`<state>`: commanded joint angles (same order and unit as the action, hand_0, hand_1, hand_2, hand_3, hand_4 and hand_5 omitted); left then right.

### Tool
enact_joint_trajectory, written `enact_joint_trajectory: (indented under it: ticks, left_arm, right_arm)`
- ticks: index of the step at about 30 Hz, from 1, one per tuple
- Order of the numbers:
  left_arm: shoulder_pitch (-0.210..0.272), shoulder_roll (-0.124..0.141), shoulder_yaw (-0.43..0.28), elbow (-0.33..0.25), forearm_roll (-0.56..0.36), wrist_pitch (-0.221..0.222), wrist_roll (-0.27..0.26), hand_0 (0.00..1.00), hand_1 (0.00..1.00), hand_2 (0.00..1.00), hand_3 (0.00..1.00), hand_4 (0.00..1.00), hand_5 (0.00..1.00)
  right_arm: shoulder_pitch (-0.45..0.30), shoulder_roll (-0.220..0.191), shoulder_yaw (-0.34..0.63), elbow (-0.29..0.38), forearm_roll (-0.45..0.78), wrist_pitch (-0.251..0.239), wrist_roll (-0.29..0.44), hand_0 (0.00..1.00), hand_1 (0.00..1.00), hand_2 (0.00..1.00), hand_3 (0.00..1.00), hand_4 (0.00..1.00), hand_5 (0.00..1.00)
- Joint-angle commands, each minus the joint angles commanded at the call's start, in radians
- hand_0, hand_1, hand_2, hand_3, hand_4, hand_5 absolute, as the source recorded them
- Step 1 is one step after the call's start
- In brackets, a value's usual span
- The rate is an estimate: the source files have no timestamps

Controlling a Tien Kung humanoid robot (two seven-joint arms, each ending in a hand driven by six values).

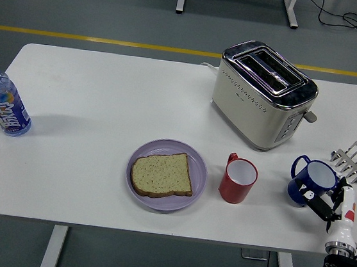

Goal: Pick up the cup,pour liquid into bread,place the cup on the desk

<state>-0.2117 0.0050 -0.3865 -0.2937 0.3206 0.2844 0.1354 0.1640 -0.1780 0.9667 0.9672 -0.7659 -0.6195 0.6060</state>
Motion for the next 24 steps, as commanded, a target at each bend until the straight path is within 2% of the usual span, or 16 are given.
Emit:
enact_joint_trajectory:
  ticks: [9,10,15,24]
  left_arm:
    - [-0.002,0.002,0.007,0.001,-0.013,0.000,-0.005,0.680,0.682,0.690,0.539,0.253,0.998]
    - [-0.003,0.002,0.010,0.001,-0.019,0.001,-0.007,0.681,0.682,0.689,0.539,0.252,0.998]
    - [-0.005,0.005,0.016,0.002,-0.030,0.002,-0.012,0.681,0.682,0.689,0.539,0.252,0.998]
    - [-0.006,0.008,0.022,0.004,-0.044,0.003,-0.018,0.681,0.682,0.691,0.539,0.253,0.998]
  right_arm:
    - [-0.008,-0.031,0.063,0.089,-0.104,-0.026,-0.069,0.436,0.343,0.452,0.454,0.853,0.036]
    - [-0.008,-0.039,0.072,0.108,-0.131,-0.026,-0.093,0.357,0.317,0.446,0.438,0.817,0.026]
    - [-0.015,-0.072,0.093,0.202,-0.262,-0.026,-0.206,0.357,0.317,0.446,0.438,0.817,0.026]
    - [-0.019,-0.122,0.097,0.422,-0.534,-0.026,-0.487,0.340,0.303,0.432,0.435,0.805,0.038]
